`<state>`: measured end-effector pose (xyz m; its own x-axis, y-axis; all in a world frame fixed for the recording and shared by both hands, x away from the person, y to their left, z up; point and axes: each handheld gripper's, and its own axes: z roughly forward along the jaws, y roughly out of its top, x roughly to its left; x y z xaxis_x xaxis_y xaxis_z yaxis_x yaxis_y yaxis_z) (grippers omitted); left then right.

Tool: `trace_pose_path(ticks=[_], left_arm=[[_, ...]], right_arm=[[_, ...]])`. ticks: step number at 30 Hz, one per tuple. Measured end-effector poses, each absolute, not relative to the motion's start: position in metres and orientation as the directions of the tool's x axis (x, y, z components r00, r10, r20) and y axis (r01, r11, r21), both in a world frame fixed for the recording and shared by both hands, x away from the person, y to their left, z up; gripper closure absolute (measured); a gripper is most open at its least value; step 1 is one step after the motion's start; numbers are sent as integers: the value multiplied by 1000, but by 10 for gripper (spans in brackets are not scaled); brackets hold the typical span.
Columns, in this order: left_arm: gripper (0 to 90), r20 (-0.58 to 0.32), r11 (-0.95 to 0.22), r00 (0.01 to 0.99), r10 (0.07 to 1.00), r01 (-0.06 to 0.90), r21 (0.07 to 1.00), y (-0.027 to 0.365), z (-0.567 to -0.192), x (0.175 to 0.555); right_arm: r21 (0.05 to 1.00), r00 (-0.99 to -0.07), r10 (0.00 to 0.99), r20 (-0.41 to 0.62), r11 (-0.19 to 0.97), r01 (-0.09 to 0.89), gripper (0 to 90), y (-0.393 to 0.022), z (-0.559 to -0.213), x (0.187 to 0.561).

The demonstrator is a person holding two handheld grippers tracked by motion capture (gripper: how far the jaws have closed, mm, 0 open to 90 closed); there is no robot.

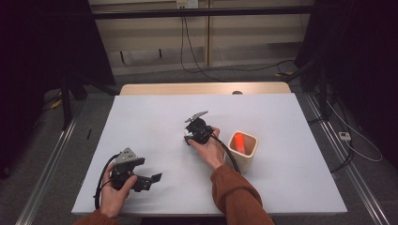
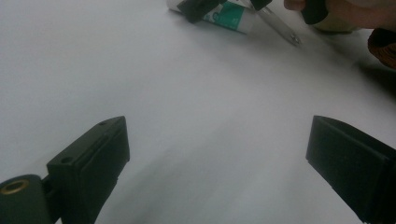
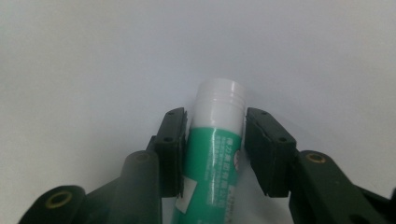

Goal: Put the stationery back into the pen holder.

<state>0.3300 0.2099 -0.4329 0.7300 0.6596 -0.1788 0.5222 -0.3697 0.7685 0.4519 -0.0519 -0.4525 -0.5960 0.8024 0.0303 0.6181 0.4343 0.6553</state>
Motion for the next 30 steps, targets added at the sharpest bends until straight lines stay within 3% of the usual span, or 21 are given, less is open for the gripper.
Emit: trace_pose_path(ticks=[3, 14, 30], left_arm=[[61, -182, -369, 729, 659, 525, 767, 210, -433, 330], [61, -181, -370, 730, 659, 524, 767, 210, -433, 330], [62, -179, -371, 730, 659, 523, 767, 210, -433, 330]], right_arm=[[652, -598, 801, 26, 440, 617, 660, -52, -452, 451], [647, -600, 800, 21, 447, 618, 664, -51, -450, 448], [710, -620, 785, 7, 432, 555, 665, -47, -432, 429]])
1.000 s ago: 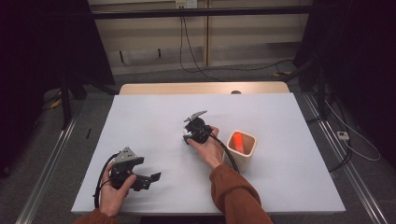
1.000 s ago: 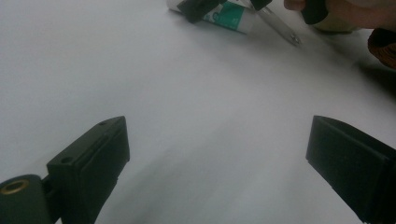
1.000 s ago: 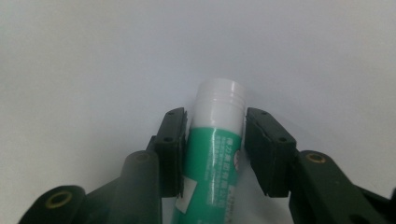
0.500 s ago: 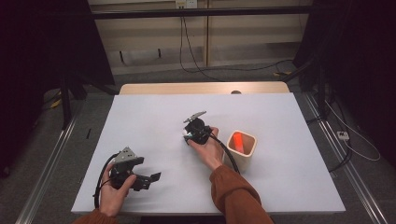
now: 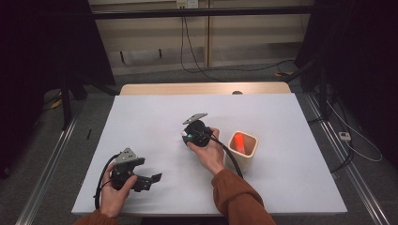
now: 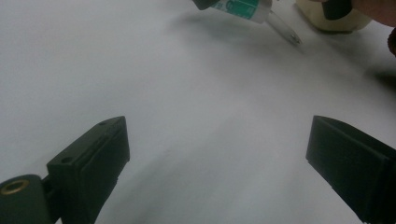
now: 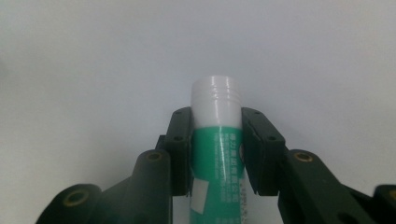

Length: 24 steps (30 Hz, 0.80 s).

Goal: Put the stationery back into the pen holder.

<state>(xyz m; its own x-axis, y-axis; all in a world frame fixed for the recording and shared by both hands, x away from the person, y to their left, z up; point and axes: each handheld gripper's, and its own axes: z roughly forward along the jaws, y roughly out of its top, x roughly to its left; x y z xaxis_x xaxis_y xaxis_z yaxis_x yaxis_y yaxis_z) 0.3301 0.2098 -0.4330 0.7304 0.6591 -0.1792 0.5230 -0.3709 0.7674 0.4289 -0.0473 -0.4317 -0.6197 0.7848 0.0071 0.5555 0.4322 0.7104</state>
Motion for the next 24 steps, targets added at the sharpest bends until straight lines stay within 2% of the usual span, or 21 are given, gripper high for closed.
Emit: trace_pose_path(ticks=[8, 17, 24], left_arm=[[61, -178, -372, 730, 660, 524, 766, 209, -433, 330], [61, -176, -373, 730, 661, 523, 766, 210, -434, 331], [61, -174, -374, 729, 662, 523, 766, 209, -433, 331]], right_arm=[[777, -617, 785, 55, 355, 520, 665, -54, -424, 412], [838, -634, 771, 60, 306, 452, 665, -64, -411, 396], [866, -650, 747, 137, 228, 445, 664, -75, -401, 387]])
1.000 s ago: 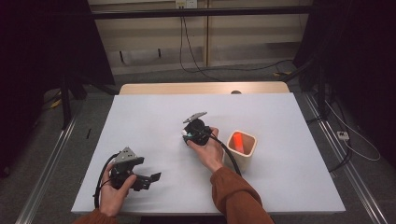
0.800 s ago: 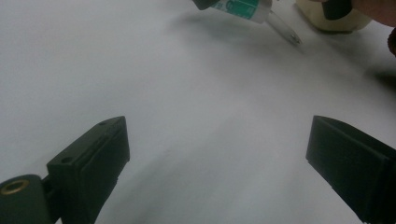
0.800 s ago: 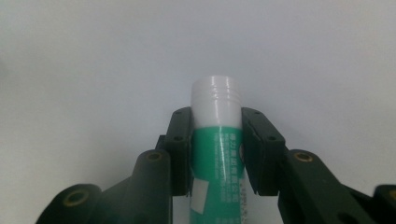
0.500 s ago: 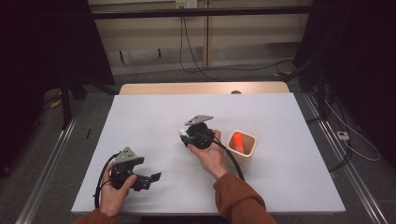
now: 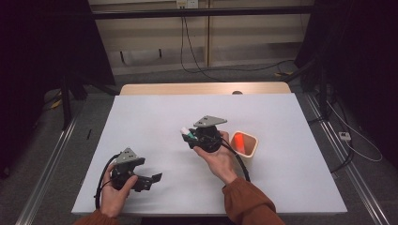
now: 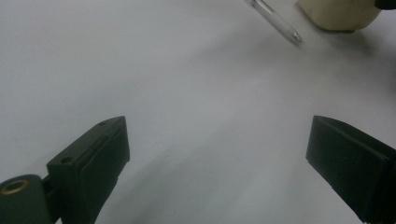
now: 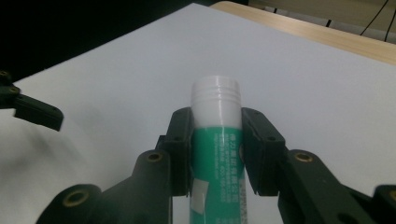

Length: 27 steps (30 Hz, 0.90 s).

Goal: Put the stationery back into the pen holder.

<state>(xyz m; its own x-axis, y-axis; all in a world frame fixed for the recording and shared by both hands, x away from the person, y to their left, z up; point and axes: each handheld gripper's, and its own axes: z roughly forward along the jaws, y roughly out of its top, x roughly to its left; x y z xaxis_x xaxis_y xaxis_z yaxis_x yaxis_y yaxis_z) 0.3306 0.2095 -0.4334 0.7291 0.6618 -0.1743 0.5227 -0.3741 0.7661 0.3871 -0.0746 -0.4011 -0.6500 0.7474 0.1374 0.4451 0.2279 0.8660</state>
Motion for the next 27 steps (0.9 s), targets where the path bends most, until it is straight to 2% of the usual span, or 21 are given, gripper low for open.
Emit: trace_pose_path(ticks=[2, 10, 27], left_arm=[[62, -178, -372, 728, 663, 526, 765, 210, -433, 330], [61, -175, -373, 724, 667, 528, 763, 210, -434, 331], [62, -176, -365, 715, 677, 534, 763, 210, -434, 331]], right_arm=[[876, -646, 743, 175, 182, 447, 664, -80, -399, 384], [895, -656, 737, 161, 171, 411, 664, -96, -387, 373], [948, -659, 731, 179, 51, 314, 664, -139, -364, 361]])
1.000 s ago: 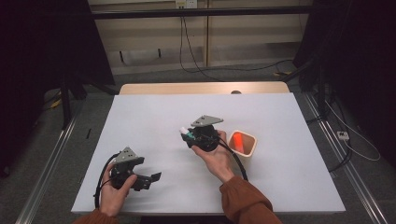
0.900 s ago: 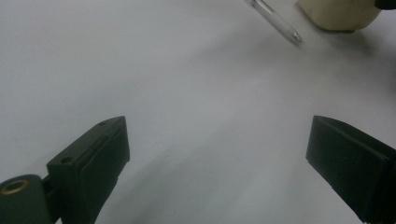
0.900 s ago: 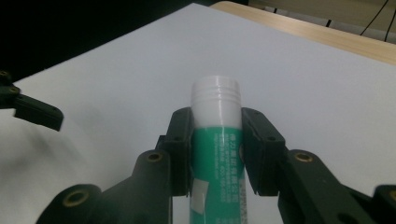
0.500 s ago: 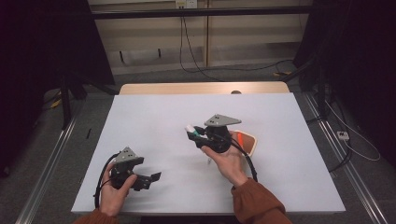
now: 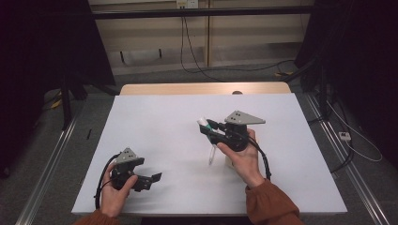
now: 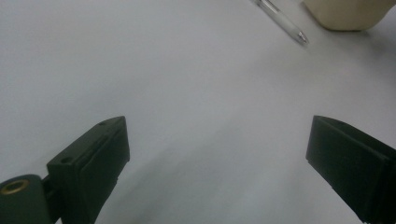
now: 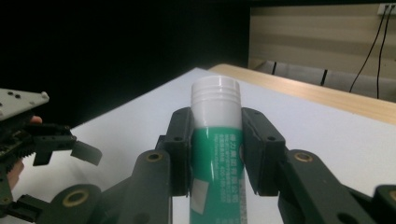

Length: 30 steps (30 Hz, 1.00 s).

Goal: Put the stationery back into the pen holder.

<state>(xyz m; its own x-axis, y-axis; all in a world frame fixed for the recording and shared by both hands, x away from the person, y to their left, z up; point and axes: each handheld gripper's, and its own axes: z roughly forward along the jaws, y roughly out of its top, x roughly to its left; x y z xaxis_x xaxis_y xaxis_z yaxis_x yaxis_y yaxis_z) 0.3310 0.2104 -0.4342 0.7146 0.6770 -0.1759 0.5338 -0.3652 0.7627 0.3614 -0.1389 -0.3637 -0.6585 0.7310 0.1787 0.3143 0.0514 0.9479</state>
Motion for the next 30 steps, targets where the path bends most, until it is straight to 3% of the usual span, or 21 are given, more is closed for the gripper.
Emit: trace_pose_path(ticks=[17, 30], left_arm=[[62, -173, -370, 716, 676, 533, 761, 210, -435, 331], [62, -175, -372, 718, 674, 534, 759, 209, -435, 331]], right_arm=[[973, -640, 751, 163, -12, 233, 663, -172, -344, 348], [974, -593, 790, 158, -27, 223, 663, -210, -346, 340]])
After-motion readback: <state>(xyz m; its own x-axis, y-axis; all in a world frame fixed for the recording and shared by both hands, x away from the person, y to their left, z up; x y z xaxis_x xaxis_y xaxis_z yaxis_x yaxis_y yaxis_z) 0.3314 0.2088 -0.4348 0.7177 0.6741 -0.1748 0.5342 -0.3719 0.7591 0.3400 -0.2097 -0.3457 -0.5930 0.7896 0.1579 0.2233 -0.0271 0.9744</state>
